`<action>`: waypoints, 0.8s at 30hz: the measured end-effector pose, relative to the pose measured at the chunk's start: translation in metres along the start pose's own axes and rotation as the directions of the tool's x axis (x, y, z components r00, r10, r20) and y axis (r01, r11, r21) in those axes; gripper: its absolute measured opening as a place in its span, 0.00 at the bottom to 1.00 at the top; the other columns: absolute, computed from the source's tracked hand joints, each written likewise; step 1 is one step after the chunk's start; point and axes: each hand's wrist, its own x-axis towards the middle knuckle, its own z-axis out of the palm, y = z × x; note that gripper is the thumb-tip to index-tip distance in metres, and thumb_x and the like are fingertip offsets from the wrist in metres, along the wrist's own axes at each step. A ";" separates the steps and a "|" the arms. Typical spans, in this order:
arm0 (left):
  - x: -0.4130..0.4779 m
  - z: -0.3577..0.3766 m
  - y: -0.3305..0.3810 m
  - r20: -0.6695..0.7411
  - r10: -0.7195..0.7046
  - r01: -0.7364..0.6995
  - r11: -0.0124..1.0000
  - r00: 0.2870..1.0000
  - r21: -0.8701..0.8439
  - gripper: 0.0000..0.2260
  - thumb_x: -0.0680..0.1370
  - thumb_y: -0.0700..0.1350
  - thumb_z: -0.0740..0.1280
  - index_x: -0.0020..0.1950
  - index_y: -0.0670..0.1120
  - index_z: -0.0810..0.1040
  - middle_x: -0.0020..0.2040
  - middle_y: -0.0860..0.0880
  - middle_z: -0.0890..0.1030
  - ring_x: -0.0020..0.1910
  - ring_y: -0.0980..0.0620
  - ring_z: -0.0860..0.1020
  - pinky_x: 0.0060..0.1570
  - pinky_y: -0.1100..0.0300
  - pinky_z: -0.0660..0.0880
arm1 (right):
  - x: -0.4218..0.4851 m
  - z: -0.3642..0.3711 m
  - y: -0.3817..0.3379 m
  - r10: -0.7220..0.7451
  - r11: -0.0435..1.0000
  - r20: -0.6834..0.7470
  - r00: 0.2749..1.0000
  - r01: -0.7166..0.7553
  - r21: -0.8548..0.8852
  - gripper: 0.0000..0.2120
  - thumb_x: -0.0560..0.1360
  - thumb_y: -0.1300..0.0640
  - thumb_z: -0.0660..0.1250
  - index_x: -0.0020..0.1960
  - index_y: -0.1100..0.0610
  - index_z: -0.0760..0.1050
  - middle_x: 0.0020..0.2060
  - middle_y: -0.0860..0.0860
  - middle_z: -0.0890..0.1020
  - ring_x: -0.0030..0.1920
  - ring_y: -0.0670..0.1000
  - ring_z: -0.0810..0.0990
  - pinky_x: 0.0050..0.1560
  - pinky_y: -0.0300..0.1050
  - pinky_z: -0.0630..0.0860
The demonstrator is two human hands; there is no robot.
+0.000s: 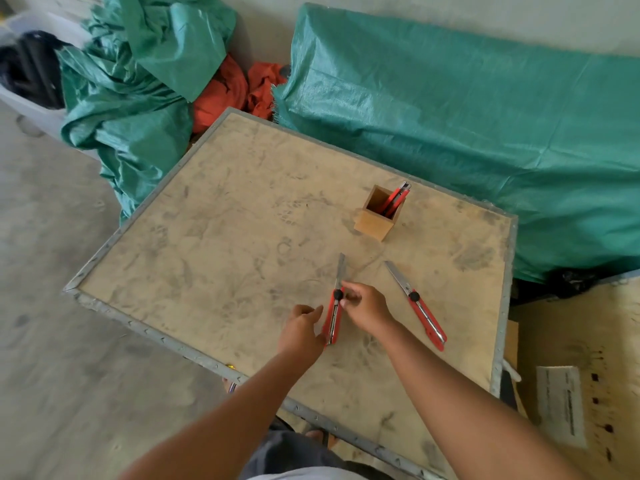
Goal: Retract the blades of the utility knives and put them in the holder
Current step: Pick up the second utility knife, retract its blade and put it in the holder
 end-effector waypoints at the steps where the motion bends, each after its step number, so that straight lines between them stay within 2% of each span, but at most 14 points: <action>1: -0.002 0.004 0.000 0.000 0.014 -0.014 0.999 1.000 0.031 0.27 0.75 0.45 0.72 0.73 0.51 0.72 0.66 0.49 0.71 0.57 0.47 0.78 0.53 0.58 0.78 | 0.001 0.002 -0.001 -0.002 1.000 0.003 1.000 0.002 -0.009 0.23 0.78 0.61 0.69 0.72 0.52 0.75 0.63 0.53 0.82 0.64 0.52 0.79 0.63 0.39 0.70; 3: -0.003 0.008 -0.001 -0.012 0.067 -0.066 0.993 0.998 0.094 0.23 0.74 0.43 0.71 0.67 0.57 0.75 0.63 0.49 0.72 0.56 0.46 0.77 0.48 0.56 0.78 | 0.003 0.005 -0.003 -0.013 1.000 0.002 1.000 0.013 -0.025 0.22 0.78 0.62 0.69 0.71 0.54 0.76 0.64 0.52 0.82 0.65 0.51 0.79 0.63 0.37 0.69; 6: -0.002 0.013 -0.003 -0.011 0.068 -0.066 0.991 0.998 0.116 0.23 0.72 0.39 0.71 0.63 0.59 0.77 0.63 0.49 0.72 0.59 0.46 0.74 0.50 0.52 0.79 | 0.006 0.011 -0.003 -0.008 0.999 -0.031 0.999 0.007 -0.034 0.17 0.77 0.62 0.70 0.65 0.54 0.80 0.60 0.52 0.84 0.62 0.51 0.81 0.60 0.36 0.71; 10: -0.006 0.017 -0.002 -0.027 0.080 -0.076 0.992 0.996 0.105 0.23 0.73 0.37 0.70 0.64 0.57 0.79 0.63 0.49 0.73 0.59 0.47 0.75 0.51 0.53 0.79 | 0.005 0.017 0.002 0.045 0.997 -0.100 0.994 -0.039 0.069 0.12 0.76 0.63 0.71 0.58 0.54 0.83 0.55 0.51 0.85 0.53 0.49 0.82 0.60 0.43 0.78; 12: -0.008 0.018 -0.004 -0.027 0.108 -0.105 0.991 0.994 0.087 0.21 0.74 0.36 0.70 0.65 0.52 0.79 0.62 0.48 0.76 0.58 0.47 0.76 0.51 0.55 0.78 | 0.003 0.019 0.005 0.066 0.988 -0.097 0.993 -0.052 0.148 0.11 0.75 0.63 0.71 0.55 0.51 0.83 0.51 0.50 0.86 0.51 0.49 0.84 0.59 0.49 0.81; 16: -0.013 0.015 -0.005 0.014 0.103 -0.103 0.995 0.995 -0.017 0.21 0.76 0.34 0.66 0.68 0.50 0.78 0.58 0.49 0.79 0.47 0.50 0.79 0.43 0.66 0.72 | -0.006 0.013 0.004 0.067 0.975 -0.114 0.991 -0.041 0.218 0.10 0.75 0.60 0.72 0.51 0.46 0.82 0.48 0.48 0.86 0.49 0.49 0.85 0.54 0.53 0.84; 18: -0.017 0.006 0.001 0.035 0.079 -0.073 0.985 0.996 -0.154 0.23 0.76 0.32 0.66 0.69 0.49 0.77 0.56 0.49 0.80 0.39 0.55 0.78 0.38 0.75 0.70 | -0.013 0.004 0.000 0.051 0.968 -0.120 0.991 -0.020 0.249 0.09 0.76 0.60 0.72 0.51 0.46 0.82 0.47 0.48 0.86 0.50 0.48 0.84 0.53 0.52 0.85; 20: -0.022 -0.006 0.010 0.070 0.074 -0.050 0.953 0.995 -0.299 0.23 0.77 0.32 0.67 0.70 0.50 0.76 0.56 0.51 0.81 0.33 0.62 0.76 0.36 0.77 0.71 | -0.019 -0.009 -0.005 0.015 0.965 -0.134 0.991 0.021 0.261 0.09 0.76 0.59 0.72 0.52 0.46 0.82 0.48 0.48 0.86 0.50 0.47 0.84 0.52 0.50 0.85; 22: -0.028 -0.019 0.017 0.118 0.113 -0.059 0.921 0.987 -0.386 0.25 0.76 0.34 0.69 0.70 0.53 0.75 0.56 0.53 0.83 0.31 0.64 0.77 0.38 0.73 0.75 | -0.024 -0.023 -0.011 -0.015 0.954 -0.145 0.989 0.057 0.293 0.09 0.76 0.59 0.73 0.55 0.48 0.83 0.50 0.49 0.86 0.51 0.48 0.85 0.52 0.49 0.85; 24: -0.033 -0.032 0.027 0.136 0.164 -0.087 0.889 0.977 -0.449 0.27 0.75 0.35 0.70 0.69 0.58 0.75 0.54 0.55 0.84 0.35 0.58 0.80 0.43 0.60 0.80 | -0.031 -0.040 -0.019 -0.035 0.942 -0.166 0.986 0.088 0.325 0.10 0.77 0.59 0.72 0.57 0.51 0.83 0.50 0.52 0.87 0.50 0.50 0.86 0.50 0.49 0.85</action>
